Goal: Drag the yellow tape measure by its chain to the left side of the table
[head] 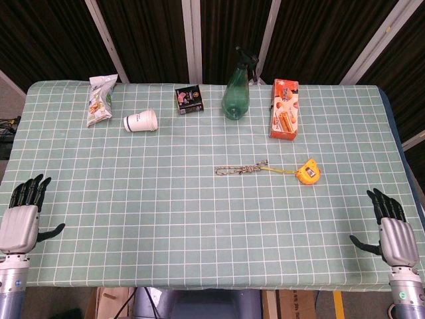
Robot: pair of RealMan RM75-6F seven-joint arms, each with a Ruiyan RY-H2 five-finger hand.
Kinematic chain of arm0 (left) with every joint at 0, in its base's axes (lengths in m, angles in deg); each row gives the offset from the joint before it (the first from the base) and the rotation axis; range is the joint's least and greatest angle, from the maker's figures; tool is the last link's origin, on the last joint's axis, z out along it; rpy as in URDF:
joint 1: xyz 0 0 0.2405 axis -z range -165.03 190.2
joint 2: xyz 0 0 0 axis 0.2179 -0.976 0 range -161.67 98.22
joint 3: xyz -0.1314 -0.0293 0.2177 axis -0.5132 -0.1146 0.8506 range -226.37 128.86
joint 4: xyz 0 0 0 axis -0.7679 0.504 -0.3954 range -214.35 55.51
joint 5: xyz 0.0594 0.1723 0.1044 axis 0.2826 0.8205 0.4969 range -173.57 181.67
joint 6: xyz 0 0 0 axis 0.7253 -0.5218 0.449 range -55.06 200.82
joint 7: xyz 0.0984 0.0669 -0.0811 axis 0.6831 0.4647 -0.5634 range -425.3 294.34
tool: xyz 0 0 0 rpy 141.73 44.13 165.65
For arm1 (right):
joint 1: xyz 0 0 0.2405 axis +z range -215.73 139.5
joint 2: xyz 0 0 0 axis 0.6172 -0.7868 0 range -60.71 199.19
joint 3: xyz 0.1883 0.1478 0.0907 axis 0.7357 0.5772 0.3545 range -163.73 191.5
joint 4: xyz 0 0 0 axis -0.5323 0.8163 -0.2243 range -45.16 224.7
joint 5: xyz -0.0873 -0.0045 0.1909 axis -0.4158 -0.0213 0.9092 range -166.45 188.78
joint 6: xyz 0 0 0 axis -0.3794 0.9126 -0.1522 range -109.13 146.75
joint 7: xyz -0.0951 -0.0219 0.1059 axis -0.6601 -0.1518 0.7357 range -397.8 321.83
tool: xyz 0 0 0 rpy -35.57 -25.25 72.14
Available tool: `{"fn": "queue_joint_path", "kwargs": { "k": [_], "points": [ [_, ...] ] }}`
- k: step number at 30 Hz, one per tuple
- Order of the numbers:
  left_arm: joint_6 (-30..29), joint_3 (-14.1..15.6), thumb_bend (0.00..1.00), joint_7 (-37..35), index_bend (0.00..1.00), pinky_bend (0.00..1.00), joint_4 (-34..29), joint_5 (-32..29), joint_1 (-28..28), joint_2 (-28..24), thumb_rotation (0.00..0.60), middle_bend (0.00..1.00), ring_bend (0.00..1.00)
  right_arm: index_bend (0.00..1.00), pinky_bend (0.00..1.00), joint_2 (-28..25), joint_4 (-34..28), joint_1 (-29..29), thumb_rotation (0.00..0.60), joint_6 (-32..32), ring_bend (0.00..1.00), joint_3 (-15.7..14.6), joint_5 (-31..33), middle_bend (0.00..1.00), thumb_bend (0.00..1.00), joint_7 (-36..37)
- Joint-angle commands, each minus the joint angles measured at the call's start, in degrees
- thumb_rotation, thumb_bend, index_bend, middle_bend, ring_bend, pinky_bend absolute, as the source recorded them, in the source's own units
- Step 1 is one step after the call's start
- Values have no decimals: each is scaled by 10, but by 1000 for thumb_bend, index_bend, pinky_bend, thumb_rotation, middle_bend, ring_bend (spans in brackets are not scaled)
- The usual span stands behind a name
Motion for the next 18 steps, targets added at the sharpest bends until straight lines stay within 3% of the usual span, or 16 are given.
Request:
{"fn": "queue_joint_path", "kwargs": {
  "k": [1,9,14,18],
  "points": [
    [2,-3,8,4,0,0,0,3,-1,2,600,0,0,0,0,-1,0,-1,600,0,0,1,2,0,184,3],
    [15,-16,8,24,0,0,-1,-3,2,5,600,0,0,0,0,-7,-5,0,600,-9,0,-2,2,0,184,12],
    [41,-28,14,61,0,0,-34,-3,19,-10,600,0,0,0,0,-12,-8,0,600,-11,0,-5,-2,0,184,23],
    [104,-68,24,98,0,0,-92,-41,67,-40,600,0,0,0,0,-13,-9,0,600,-13,0,-5,-3,0,184,29]
  ]
}}
